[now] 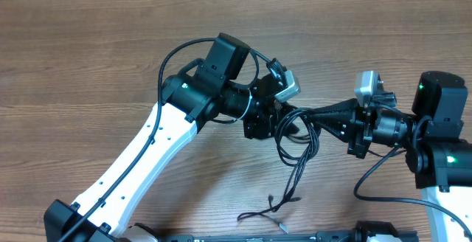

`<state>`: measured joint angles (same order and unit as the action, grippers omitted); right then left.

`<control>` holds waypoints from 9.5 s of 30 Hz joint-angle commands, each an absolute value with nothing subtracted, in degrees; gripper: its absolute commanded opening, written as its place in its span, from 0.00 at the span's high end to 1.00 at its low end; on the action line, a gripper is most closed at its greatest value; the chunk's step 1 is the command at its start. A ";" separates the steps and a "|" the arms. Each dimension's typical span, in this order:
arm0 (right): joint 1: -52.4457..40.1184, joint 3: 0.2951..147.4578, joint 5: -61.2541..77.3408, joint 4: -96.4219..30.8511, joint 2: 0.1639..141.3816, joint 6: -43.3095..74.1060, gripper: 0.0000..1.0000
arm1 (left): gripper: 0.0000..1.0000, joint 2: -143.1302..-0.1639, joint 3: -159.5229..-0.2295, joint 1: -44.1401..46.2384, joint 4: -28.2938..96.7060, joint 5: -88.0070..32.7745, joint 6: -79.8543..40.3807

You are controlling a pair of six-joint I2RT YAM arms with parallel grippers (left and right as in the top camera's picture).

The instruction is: Untangle cables

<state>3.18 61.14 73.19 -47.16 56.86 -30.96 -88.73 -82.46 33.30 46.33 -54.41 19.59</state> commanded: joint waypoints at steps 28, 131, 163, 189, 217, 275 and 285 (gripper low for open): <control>3.11 61.80 47.37 -48.99 56.64 -30.30 0.00 | 0.96 -88.49 -83.35 33.54 42.96 -57.95 -14.11; 3.29 61.80 -18.20 -43.22 56.66 7.51 0.00 | 0.96 -88.38 -83.35 13.61 68.31 -43.18 -13.47; 5.48 61.80 32.77 -51.53 56.66 7.70 0.00 | 0.96 -88.38 -83.37 14.98 55.59 -52.82 -11.81; 5.48 61.78 21.19 -58.72 61.39 29.78 0.00 | 0.96 -88.23 -83.42 24.73 20.71 -73.56 -12.62; 5.48 61.78 8.82 -61.95 61.47 26.30 0.00 | 0.96 -87.94 -83.42 21.02 0.82 -86.63 -27.68; 5.48 61.78 2.09 -65.89 61.49 26.26 0.00 | 0.96 -87.50 -83.42 0.36 -4.93 -84.05 -42.50; 5.48 61.78 27.29 -60.75 61.49 8.95 0.00 | 0.95 -87.50 -83.42 8.01 -4.99 -83.50 -43.31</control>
